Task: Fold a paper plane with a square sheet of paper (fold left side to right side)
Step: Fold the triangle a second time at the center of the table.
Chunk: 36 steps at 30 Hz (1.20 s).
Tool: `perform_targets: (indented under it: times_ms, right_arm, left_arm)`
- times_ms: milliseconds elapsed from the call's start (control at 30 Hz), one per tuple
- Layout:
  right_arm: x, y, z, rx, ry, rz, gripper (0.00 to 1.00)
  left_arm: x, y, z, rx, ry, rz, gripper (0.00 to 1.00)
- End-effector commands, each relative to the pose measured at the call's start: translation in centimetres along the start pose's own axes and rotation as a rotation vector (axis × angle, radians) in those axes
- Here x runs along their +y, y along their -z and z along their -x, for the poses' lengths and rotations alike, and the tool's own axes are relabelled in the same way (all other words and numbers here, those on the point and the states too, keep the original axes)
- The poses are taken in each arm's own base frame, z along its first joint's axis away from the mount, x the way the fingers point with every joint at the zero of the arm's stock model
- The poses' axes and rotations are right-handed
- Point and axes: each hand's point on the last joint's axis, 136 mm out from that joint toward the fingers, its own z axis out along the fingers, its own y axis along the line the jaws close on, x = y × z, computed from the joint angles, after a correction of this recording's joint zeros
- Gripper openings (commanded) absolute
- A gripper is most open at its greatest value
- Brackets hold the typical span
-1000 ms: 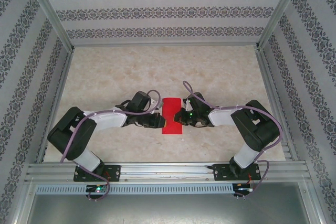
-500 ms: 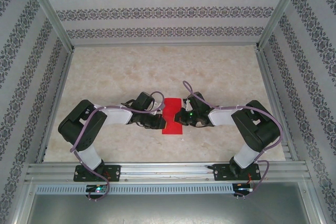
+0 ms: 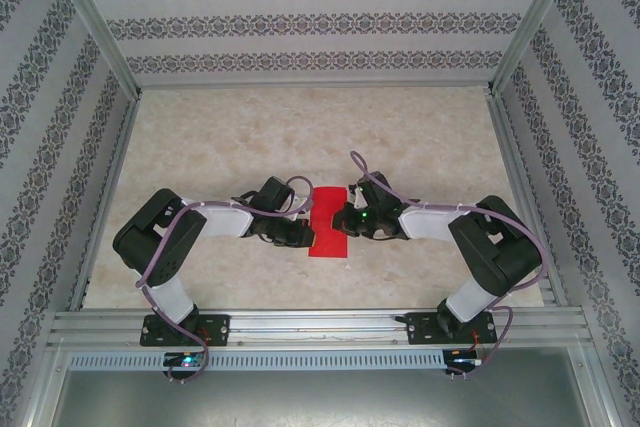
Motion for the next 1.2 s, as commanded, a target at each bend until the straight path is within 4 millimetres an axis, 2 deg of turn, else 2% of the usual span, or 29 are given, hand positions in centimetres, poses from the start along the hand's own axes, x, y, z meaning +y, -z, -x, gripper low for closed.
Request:
perform_targets:
  times_ms: [0, 133, 367, 600, 833, 1167]
  right_arm:
    - [0.1, -0.8, 0.4, 0.001, 0.025, -0.016, 0.0]
    - [-1.1, -1.4, 0.0, 0.019, 0.006, -0.048, 0.0]
    - [-3.8, -1.9, -1.2, 0.045, -0.043, -0.097, 0.0]
    - [-4.7, -1.9, -2.0, 0.06, -0.069, -0.084, 0.0]
    - [-5.0, -1.8, -2.1, 0.062, -0.074, -0.093, 0.0]
    - [-5.1, -1.7, -2.4, 0.069, -0.073, -0.101, 0.0]
  left_arm:
    - [2.5, -0.5, -1.6, 0.042, 0.029, 0.082, 0.06]
    - [1.9, -0.1, -1.2, 0.029, 0.024, 0.069, 0.06]
    - [-0.3, 1.1, 0.5, -0.011, -0.008, 0.032, 0.06]
    - [-2.9, 2.1, 1.5, -0.043, -0.043, -0.026, 0.06]
    - [-4.3, 0.7, 1.6, -0.016, -0.072, -0.053, 0.06]
    - [-3.8, -1.4, 2.4, -0.004, -0.068, -0.054, 0.06]
